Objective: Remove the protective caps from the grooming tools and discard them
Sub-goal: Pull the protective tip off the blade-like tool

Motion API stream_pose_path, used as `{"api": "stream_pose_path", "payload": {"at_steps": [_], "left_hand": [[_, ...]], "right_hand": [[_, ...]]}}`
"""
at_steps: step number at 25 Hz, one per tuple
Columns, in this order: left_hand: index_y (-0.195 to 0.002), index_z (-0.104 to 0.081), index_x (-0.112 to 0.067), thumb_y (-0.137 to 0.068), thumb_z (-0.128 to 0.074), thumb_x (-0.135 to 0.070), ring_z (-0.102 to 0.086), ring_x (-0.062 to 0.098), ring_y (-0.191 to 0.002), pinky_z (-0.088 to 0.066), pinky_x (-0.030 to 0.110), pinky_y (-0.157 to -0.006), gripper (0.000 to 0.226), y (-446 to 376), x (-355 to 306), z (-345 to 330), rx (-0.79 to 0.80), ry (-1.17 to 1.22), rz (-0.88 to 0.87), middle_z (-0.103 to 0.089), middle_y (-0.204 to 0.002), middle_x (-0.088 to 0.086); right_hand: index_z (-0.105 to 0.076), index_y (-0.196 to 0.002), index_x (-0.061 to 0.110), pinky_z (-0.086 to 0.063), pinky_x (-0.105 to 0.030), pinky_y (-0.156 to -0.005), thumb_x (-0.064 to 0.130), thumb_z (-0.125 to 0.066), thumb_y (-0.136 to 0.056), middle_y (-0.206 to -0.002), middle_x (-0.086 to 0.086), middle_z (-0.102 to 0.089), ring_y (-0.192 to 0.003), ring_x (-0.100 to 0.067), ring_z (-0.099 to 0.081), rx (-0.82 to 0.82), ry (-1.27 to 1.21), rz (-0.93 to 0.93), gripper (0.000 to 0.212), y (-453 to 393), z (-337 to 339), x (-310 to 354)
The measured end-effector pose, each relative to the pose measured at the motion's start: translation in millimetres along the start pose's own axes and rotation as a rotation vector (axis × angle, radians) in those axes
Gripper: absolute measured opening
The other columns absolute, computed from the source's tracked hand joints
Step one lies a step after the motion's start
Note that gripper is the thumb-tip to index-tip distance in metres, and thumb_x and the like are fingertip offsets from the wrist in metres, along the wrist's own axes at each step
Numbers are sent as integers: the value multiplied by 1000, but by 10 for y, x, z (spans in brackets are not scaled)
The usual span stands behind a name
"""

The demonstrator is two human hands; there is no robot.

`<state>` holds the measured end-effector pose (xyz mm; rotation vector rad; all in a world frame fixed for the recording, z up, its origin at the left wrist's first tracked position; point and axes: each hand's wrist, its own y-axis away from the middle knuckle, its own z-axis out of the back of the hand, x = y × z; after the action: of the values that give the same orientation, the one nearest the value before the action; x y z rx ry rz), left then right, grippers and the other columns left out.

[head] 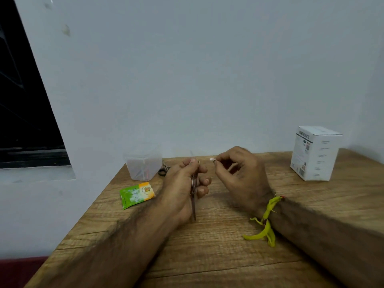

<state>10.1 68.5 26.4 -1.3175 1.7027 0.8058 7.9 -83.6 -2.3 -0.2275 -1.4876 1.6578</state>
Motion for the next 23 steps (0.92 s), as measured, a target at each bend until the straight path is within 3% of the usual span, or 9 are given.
{"api": "stream_pose_path", "payload": {"at_steps": [5,11,18,23], "left_hand": [[-121,-56,-2,-108,-39,-14,-62,19,-57,-41,20,-40,24,46,80,-19,65,-49,-12,-72,-86,12],[-117,-59,8,-106,-41,-11,-71,21,-69,-49,21,-49,28,76,119,-33,167,-48,-13,-74,-100,14],[-123,-53,6,-105,-43,-6,-73,28,-73,-63,38,-67,23,60,160,8,219,5,13,-69,-99,17],[-120,-57,2,-101,-51,-6,-75,32,-78,-64,40,-67,21,80,154,27,300,-50,48,-72,-99,16]], "right_hand": [[-73,-83,13,-51,-20,-61,8,-73,-85,-80,8,-68,-74,-8,-64,-80,6,-96,6,-33,3,-31],[-73,-85,15,-56,-27,-63,10,-71,-90,-81,9,-71,-72,-9,-67,-118,-68,-247,7,-45,0,-75],[-73,-91,11,-56,-23,-64,10,-70,-91,-84,7,-71,-74,-8,-66,-54,-18,-167,4,-43,-14,-82],[-73,-93,11,-54,-24,-64,12,-69,-92,-86,3,-70,-75,-7,-65,-33,36,-143,4,-74,-13,-133]]}}
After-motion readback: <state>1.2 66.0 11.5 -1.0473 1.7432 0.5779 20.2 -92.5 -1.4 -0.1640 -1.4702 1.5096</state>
